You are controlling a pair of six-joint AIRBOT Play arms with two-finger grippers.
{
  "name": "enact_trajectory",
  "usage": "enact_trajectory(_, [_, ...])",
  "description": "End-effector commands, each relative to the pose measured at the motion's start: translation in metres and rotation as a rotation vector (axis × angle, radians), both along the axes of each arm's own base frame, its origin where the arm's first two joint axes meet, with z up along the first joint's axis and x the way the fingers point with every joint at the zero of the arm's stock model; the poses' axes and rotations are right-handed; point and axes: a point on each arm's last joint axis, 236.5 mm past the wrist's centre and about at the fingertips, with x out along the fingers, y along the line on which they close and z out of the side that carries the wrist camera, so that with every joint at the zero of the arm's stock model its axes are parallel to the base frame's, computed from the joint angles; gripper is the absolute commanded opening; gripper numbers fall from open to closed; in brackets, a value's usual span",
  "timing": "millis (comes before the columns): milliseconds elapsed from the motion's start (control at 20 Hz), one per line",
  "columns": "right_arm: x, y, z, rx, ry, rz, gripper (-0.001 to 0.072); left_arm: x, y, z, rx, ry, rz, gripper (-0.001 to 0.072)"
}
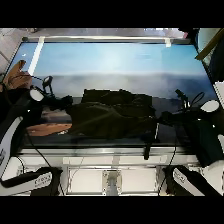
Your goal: Fold the clothes and pants, and hang the long-sleeved shirts on hangers.
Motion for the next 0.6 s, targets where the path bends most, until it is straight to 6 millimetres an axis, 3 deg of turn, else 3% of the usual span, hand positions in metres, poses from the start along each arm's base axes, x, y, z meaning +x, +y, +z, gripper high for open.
enact_trajectory(0, [0.037, -0.011, -0.036, 0.000, 0.007, -0.112, 0.0020, 0.032, 0.004, -0.040, -0.034, -0.020, 0.116, 0.0007])
enact_trajectory(150, [0.069, -0.012, -0.059, 0.042, -0.026, -0.185, 0.0020, 0.062, 0.005, -0.023, -0.076, -0.122, 0.179, 0.0008])
enact_trajectory(250, [0.084, -0.017, -0.069, 0.045, -0.044, -0.241, 0.0020, 0.082, 0.000, 0.002, -0.073, -0.203, 0.134, 0.0008])
enact_trajectory(350, [0.090, -0.022, -0.073, 0.031, -0.055, -0.265, 0.0021, 0.099, 0.002, 0.019, -0.063, -0.270, 0.144, 0.0008])
enact_trajectory(450, [0.092, -0.022, -0.072, 0.034, -0.061, -0.273, 0.0023, 0.100, 0.002, 0.021, -0.062, -0.276, 0.145, 0.0014])
enact_trajectory(500, [0.092, -0.022, -0.071, 0.036, -0.063, -0.274, 0.0107, 0.097, 0.001, 0.019, -0.069, -0.260, 0.136, 0.0173])
enact_trajectory(550, [0.093, -0.021, -0.068, 0.041, -0.063, -0.266, 0.0260, 0.092, -0.001, 0.020, -0.078, -0.241, 0.126, 0.0503])
